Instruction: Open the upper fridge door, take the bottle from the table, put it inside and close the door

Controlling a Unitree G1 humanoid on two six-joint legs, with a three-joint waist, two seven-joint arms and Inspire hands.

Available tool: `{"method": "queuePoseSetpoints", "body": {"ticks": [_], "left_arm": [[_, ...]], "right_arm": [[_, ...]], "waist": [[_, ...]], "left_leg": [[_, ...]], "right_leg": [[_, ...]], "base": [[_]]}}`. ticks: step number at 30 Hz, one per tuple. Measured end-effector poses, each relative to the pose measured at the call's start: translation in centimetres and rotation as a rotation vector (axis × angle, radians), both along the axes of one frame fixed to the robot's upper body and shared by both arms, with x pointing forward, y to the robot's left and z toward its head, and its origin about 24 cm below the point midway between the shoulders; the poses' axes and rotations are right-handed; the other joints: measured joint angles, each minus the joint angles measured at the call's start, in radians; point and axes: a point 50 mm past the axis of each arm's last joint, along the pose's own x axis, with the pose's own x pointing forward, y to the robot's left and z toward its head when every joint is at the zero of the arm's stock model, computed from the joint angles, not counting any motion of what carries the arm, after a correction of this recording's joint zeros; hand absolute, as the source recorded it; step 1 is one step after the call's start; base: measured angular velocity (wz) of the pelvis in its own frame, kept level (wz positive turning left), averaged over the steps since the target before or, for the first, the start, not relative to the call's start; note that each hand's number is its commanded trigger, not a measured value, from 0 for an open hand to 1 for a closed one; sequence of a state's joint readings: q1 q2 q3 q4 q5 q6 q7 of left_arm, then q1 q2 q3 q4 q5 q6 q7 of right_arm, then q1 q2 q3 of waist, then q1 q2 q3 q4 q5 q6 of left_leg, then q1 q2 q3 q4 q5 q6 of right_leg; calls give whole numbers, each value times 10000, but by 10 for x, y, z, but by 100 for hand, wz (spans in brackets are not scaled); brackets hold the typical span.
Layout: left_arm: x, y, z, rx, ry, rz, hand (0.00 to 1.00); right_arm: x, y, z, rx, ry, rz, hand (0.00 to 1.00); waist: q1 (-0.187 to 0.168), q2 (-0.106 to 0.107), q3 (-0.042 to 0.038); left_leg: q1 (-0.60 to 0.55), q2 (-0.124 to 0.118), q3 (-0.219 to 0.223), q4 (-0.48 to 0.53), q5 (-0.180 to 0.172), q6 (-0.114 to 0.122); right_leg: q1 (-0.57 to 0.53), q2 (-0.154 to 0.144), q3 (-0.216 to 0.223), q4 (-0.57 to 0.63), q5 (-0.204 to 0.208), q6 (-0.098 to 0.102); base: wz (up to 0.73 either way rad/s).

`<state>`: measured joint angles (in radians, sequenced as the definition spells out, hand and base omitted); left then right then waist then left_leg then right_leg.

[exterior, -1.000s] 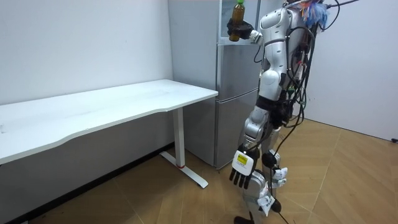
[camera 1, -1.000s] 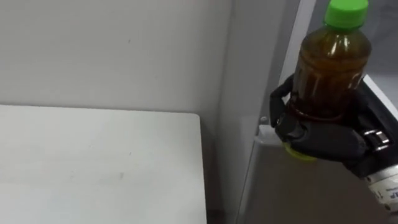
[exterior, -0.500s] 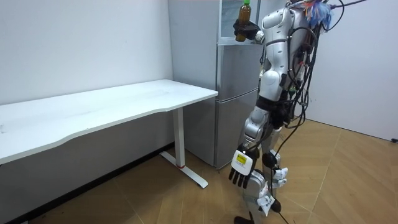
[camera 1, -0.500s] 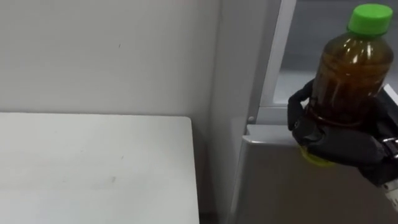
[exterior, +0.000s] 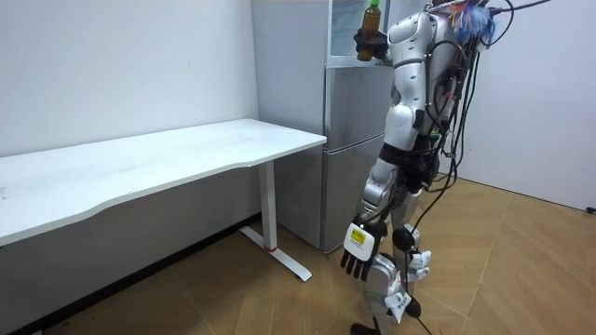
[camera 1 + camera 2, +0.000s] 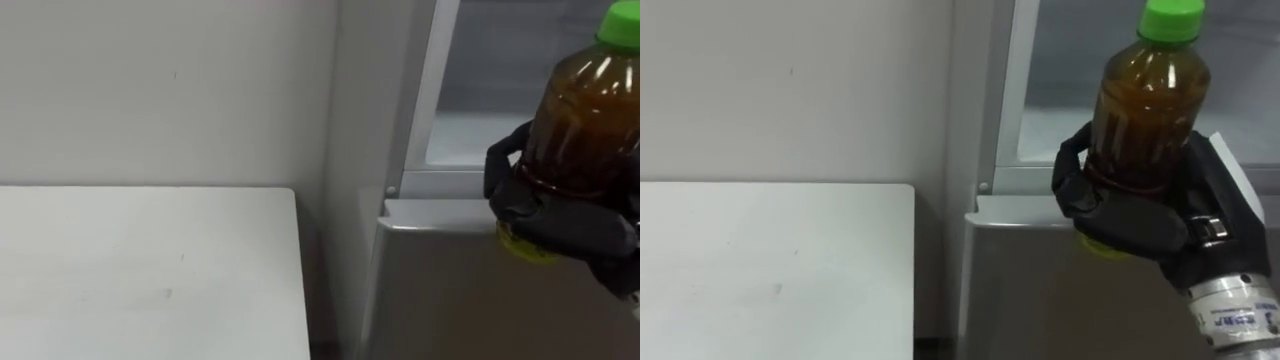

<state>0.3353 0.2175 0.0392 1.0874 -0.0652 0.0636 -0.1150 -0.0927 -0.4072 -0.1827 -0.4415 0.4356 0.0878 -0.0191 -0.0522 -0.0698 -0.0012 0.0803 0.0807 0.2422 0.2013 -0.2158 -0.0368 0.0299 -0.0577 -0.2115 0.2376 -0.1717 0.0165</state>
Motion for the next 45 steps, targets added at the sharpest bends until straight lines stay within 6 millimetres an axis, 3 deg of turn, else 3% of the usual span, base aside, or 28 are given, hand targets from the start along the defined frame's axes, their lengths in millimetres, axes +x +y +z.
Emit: {"method": "queuePoseSetpoints", "body": {"ticks": [6, 11, 22, 27, 31, 36, 38, 45], "left_arm": [[3, 2, 0, 76, -111, 114, 0], [4, 8, 2, 231, -225, 377, 0], [6, 11, 3, 350, -49, 22, 0], [9, 15, 5, 526, -104, -181, 0], [10, 15, 5, 565, -99, -334, 0], [12, 17, 6, 620, -107, -251, 0], [14, 20, 7, 694, -125, -268, 0], [12, 20, 7, 701, 48, -206, 0]], "right_arm": [[0, -3, 1, -28, 13, -45, 100], [2, -17, 12, -328, -242, -722, 100], [17, -38, 13, -469, 395, -1391, 100], [34, -52, 10, 295, 1097, -1651, 100], [44, -51, 23, 971, 896, -1305, 100], [60, -55, 37, 1881, 705, -1297, 100], [69, -60, 34, 2204, 984, -1622, 100], [87, -66, 16, 2368, 2202, -2118, 100]], "waist": [[12, -79, -4], [56, -274, 71], [173, -357, 55], [268, -497, 81], [331, -503, 77], [503, -601, 17], [584, -672, -23], [744, -604, -12]], "left_leg": [[25, 2, 21, -28, 1, -1], [10, 3, 18, -43, 1, -1], [22, 4, 15, -93, 1, -3], [6, 3, -20, -39, 2, -4], [2, -7, -65, -70, 1, -5], [0, -10, -100, -33, 2, -4], [-7, -6, -145, -7, 2, -4], [-65, -12, -473, 49, 2, -4]], "right_leg": [[-74, 17, 60, 15, 3, -6], [-97, 30, 88, 10, 5, -8], [-114, 45, 81, 1, 5, -9], [-112, 37, 73, 14, 5, -9], [-123, 48, 86, 4, 5, -9], [-92, 49, 70, -1, 5, -9], [-62, 45, 6, -11, 5, -9], [65, -11, -452, 0, 5, -9]], "base": [[-3], [0], [0], [0], [0], [0], [6], [13]]}}
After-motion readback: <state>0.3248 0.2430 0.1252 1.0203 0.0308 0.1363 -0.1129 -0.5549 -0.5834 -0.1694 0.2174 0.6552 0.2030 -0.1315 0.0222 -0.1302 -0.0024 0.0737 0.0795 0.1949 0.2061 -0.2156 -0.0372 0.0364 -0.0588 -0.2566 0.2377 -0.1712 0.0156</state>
